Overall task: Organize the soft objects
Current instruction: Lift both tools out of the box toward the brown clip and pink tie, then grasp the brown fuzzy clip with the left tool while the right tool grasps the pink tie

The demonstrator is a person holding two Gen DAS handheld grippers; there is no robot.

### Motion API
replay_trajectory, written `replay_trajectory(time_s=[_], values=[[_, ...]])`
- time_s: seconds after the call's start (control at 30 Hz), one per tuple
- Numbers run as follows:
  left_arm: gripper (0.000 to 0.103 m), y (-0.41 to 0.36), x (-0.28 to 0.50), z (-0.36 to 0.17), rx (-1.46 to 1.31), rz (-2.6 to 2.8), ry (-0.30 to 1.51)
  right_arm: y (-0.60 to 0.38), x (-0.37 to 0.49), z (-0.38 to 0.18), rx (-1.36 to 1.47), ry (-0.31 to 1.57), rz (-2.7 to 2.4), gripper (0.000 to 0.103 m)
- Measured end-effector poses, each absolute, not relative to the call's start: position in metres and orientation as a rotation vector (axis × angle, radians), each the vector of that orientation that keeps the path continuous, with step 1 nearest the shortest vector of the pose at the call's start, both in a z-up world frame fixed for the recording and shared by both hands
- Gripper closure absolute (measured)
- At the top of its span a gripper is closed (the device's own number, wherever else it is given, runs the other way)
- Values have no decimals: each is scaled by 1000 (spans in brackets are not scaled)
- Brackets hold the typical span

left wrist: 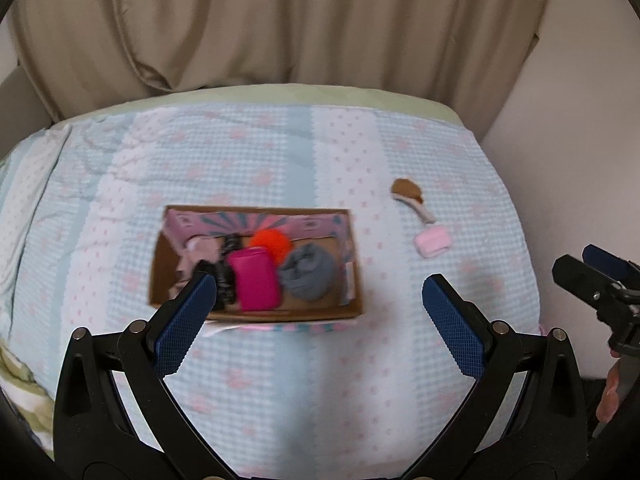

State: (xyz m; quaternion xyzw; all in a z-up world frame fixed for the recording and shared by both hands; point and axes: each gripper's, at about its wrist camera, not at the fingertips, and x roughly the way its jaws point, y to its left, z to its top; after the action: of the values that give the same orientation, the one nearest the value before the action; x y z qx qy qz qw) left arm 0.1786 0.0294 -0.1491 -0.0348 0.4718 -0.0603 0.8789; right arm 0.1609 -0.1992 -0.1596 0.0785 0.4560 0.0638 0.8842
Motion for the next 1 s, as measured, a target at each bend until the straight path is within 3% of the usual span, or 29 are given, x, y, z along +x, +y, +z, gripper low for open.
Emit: replay_trajectory(time_s=[0.3,0.6,1.0], values=[[0,-69,216,-167,-51,-148,1020,-285,198,-186,137,990,162,0],[0,-133,301,-200,14,-212,1084,-324,261,-233,119,1059,205,0],[1,-198,444,-316,153,-367,1250,-312,335,-339,100,1205,250,0]])
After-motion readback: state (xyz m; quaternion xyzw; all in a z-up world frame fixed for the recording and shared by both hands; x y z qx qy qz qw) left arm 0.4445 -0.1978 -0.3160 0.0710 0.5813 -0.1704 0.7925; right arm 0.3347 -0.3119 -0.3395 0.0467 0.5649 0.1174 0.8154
